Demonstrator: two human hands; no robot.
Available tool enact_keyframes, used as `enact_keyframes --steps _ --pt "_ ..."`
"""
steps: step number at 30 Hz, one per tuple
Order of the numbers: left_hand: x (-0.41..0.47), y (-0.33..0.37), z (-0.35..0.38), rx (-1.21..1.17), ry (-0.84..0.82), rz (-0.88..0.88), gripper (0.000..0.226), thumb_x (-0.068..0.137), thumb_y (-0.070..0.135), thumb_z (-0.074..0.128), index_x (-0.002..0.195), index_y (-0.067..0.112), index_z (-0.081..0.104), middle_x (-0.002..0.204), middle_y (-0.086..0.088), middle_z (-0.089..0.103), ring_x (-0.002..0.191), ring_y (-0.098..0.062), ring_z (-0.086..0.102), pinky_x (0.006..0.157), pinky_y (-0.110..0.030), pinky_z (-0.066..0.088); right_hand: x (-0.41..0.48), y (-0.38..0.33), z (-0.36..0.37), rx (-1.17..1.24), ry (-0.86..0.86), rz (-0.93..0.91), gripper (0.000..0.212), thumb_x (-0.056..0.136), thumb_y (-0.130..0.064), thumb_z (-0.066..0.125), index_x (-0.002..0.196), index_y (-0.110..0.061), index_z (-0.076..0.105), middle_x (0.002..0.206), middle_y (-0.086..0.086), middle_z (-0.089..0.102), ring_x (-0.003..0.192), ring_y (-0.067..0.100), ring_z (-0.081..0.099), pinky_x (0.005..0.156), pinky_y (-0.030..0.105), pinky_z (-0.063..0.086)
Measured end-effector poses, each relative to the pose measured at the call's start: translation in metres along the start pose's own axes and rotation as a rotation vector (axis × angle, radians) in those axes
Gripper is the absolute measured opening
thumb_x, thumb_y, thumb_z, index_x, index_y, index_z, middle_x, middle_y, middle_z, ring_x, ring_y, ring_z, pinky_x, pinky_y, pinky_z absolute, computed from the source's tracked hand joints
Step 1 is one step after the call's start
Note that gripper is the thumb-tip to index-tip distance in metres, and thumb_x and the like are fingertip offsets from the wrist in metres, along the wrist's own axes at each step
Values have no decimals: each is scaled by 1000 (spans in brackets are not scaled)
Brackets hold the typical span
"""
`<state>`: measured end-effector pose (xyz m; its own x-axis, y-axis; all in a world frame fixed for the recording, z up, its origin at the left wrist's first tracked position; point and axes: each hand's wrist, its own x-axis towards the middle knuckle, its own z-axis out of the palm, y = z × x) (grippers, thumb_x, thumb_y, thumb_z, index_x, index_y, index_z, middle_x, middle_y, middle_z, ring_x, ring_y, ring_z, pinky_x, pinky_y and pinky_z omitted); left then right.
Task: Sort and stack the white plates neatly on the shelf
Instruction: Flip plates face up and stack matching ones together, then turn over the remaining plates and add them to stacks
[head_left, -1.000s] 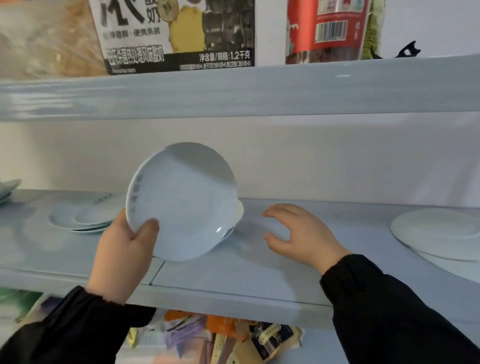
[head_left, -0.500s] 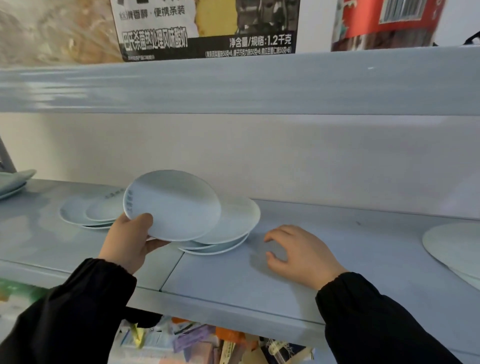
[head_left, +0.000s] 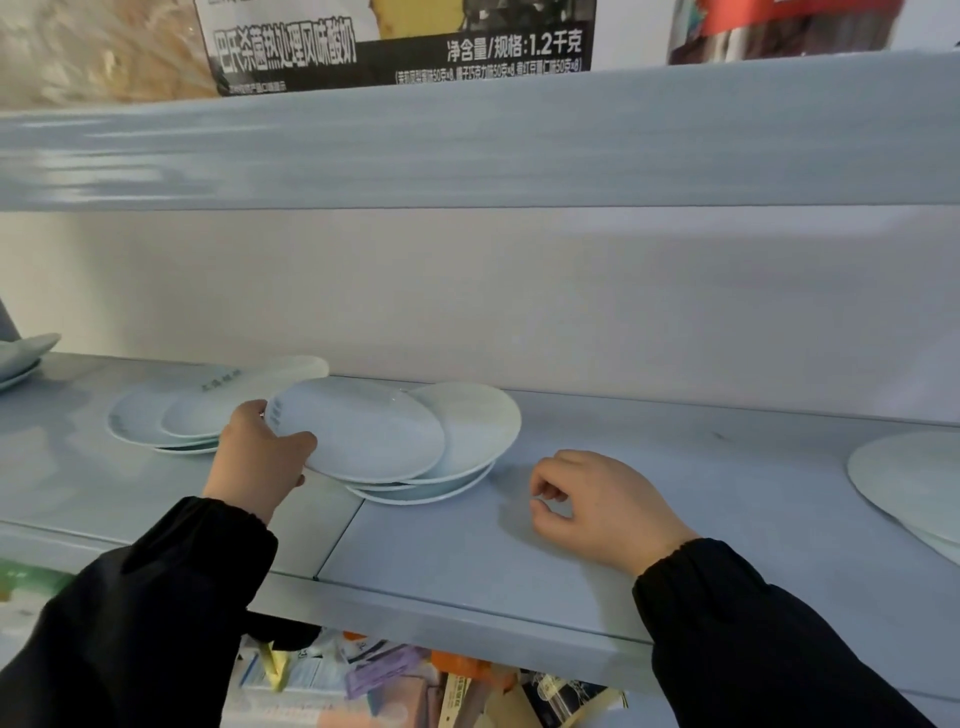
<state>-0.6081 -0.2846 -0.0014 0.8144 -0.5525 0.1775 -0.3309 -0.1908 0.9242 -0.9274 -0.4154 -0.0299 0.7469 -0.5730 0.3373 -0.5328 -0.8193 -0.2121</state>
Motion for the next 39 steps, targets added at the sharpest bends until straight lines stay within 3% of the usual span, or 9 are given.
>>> enact_keyframes --steps 3,8,11,16,21,26,32,35,39 --pt "1 -6 -2 71 17 -16 72 78 7 60 144 15 32 133 -7 45 72 -26 65 75 -45 57 0 -1 0 2 14 -6 19 87 -46 48 88 -31 59 84 -13 56 80 8 54 68 29 49" --pt "-2 -15 -5 189 5 64 73 76 13 61 143 21 32 140 -10 36 95 -32 60 89 -52 52 0 -1 1 2 17 1 20 86 -47 48 89 -32 59 85 -14 56 82 8 55 69 29 49" --pt "-9 -13 -5 256 2 108 70 81 13 61 144 20 32 141 -12 34 101 -30 57 96 -43 45 -1 -2 1 6 12 1 23 85 -49 45 90 -32 59 87 -14 57 83 7 55 69 28 49" --pt "-23 -1 -6 269 44 251 64 84 18 63 143 21 37 141 -9 35 112 -25 52 95 -37 40 -1 -1 1 -2 22 2 27 84 -52 43 90 -31 59 86 -14 56 83 8 54 69 28 49" --pt "-50 20 0 297 82 533 58 86 18 64 140 24 43 134 4 40 116 -15 45 96 -28 34 -2 -1 1 -6 6 28 26 86 -52 44 94 -33 60 90 -15 56 84 6 53 72 27 49" --pt "-70 36 14 443 -15 777 55 85 35 52 138 21 48 130 -1 48 124 -22 41 100 -28 32 -4 0 -2 -2 -27 51 44 80 -62 34 101 -33 60 95 -16 56 89 5 53 76 27 49" --pt "-88 45 43 542 -112 885 55 84 43 46 133 20 53 123 -2 57 118 -20 46 98 -26 35 -17 5 -17 -51 -12 69 36 90 -55 48 114 -32 62 106 -15 59 99 7 55 81 30 50" --pt "-94 48 60 535 -168 920 53 84 44 47 130 20 55 121 -2 58 116 -24 51 96 -35 44 -31 14 -26 -68 3 98 38 89 -55 49 116 -31 62 107 -14 59 101 9 55 81 31 50" --pt "-107 54 88 518 -244 944 52 82 46 47 127 21 57 118 -1 60 113 -23 52 95 -36 45 -56 33 -38 -108 7 171 52 81 -66 36 115 -34 61 107 -15 59 103 7 55 81 31 50"
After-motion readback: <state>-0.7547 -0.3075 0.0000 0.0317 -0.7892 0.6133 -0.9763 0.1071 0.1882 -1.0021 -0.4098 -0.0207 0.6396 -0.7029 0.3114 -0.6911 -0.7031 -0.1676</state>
